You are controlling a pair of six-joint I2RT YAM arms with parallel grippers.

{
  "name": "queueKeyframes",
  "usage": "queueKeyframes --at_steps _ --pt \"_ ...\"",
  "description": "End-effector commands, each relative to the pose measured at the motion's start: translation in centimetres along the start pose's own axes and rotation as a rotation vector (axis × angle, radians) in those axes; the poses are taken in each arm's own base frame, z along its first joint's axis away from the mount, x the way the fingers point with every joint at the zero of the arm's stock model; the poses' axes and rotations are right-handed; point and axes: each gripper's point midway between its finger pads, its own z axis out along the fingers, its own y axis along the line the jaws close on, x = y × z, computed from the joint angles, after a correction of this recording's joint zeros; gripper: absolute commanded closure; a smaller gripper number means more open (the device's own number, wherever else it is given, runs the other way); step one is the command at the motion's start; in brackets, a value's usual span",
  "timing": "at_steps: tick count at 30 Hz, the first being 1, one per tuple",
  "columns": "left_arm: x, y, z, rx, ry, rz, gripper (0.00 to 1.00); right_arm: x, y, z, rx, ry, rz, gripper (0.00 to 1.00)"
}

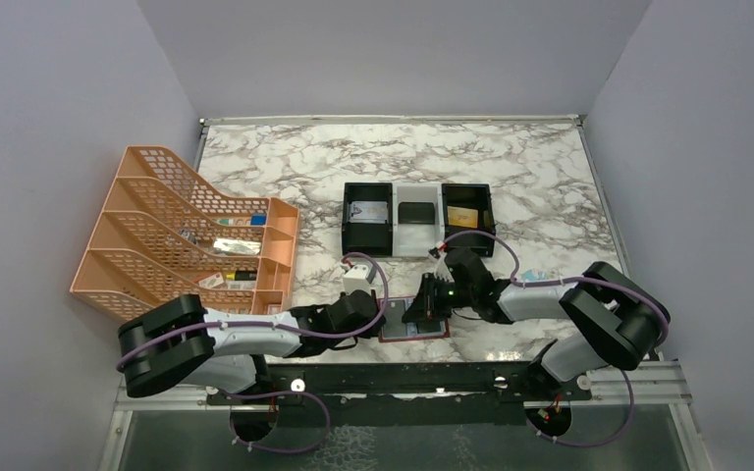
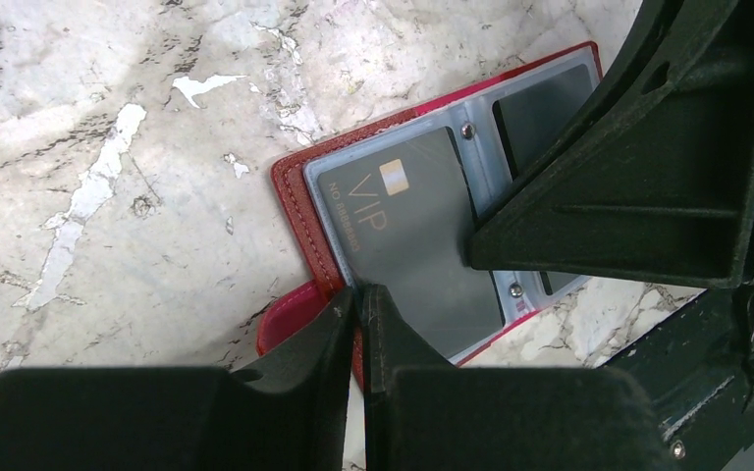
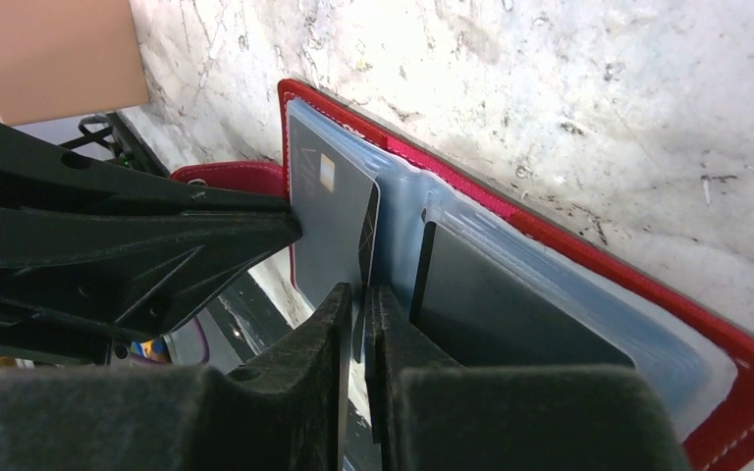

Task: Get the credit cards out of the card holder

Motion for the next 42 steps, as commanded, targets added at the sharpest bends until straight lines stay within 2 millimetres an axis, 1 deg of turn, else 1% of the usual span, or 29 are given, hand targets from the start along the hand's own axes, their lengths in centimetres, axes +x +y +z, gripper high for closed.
queueKeyframes --at_steps 1,5,8,13,17,25,36,42 --pt "5.3 3.2 -0.2 -0.073 0.192 0.038 0.91 0.2 2.8 -0.4 -0.133 0.007 -0.005 0.91" --pt "5.3 3.2 -0.1 -0.081 0.194 0.041 0.92 -0.1 3.2 -0.7 -0.152 -0.028 0.015 0.94" --pt "5.4 3.8 -0.1 -0.110 0.193 0.036 0.94 -0.2 3.4 -1.0 -0.163 -0.037 0.008 0.98" --pt "5.4 5.3 -0.5 -0.179 0.180 0.021 0.96 -0.2 3.9 -1.8 -0.190 -0.051 -0.004 0.99" --pt "5.1 5.4 -0.7 -0.182 0.166 0.015 0.97 -0.2 3.8 -2.2 -0.198 -0.055 -0.003 0.99" --pt "5.0 5.6 -0.7 -0.192 0.162 0.015 0.97 -0.1 2.8 -2.6 -0.175 -0.045 -0.013 0.99" --pt "5.1 5.8 -0.5 -0.210 0.167 0.023 0.98 0.7 1.4 -3.1 -0.158 0.008 -0.048 0.99" --pt "5.1 5.9 -0.7 -0.215 0.169 0.026 0.98 0.5 0.7 -3.5 -0.169 0.022 -0.054 0.99"
